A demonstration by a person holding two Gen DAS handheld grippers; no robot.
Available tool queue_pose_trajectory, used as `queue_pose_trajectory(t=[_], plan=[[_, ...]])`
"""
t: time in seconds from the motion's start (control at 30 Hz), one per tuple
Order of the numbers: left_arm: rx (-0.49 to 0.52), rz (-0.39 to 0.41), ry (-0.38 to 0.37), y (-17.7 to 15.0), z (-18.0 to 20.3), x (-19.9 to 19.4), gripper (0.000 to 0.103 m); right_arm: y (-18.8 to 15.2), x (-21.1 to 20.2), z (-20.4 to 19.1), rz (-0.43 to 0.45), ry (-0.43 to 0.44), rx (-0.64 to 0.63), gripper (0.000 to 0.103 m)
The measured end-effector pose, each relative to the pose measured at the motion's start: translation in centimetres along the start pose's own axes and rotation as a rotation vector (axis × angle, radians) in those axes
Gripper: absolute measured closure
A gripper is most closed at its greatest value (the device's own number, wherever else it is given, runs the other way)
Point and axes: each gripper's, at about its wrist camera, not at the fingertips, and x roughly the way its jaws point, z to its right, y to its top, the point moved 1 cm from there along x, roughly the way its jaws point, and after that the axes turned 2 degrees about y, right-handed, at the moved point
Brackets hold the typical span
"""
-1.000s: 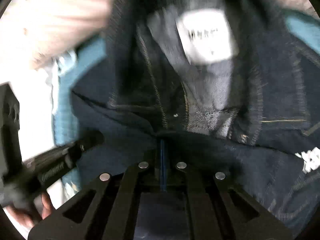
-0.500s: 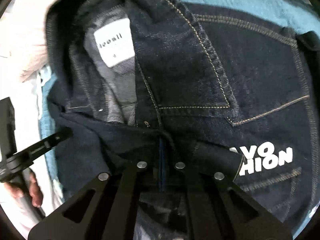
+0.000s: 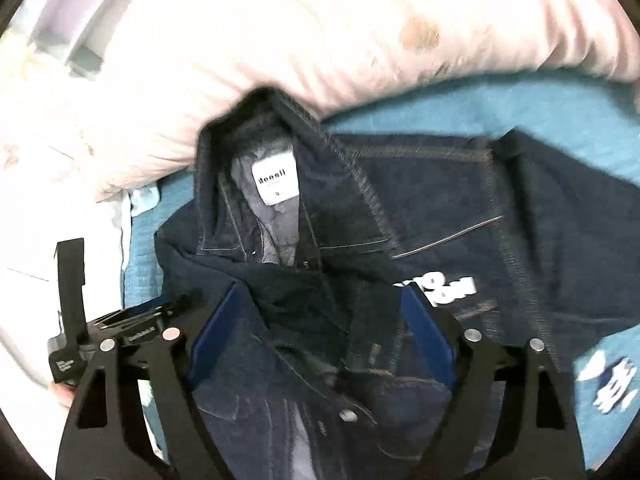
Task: Fold large clothes
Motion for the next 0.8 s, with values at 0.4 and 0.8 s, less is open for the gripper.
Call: queue_pose_trajectory(t=[0.4, 0.8], plan=[[-0.033, 0.092, -0.035, -8.1, 2.9, -9.0, 0.044, -5.4, -9.1, 1.8, 0.058, -0.105, -0.064, 0.015], [0.120, 0.077, -0.060, -12.9, 13.9, -8.9, 0.039, -10.4, -13.6, 10.5, 0.062, -0.121, 0.091, 0.015]])
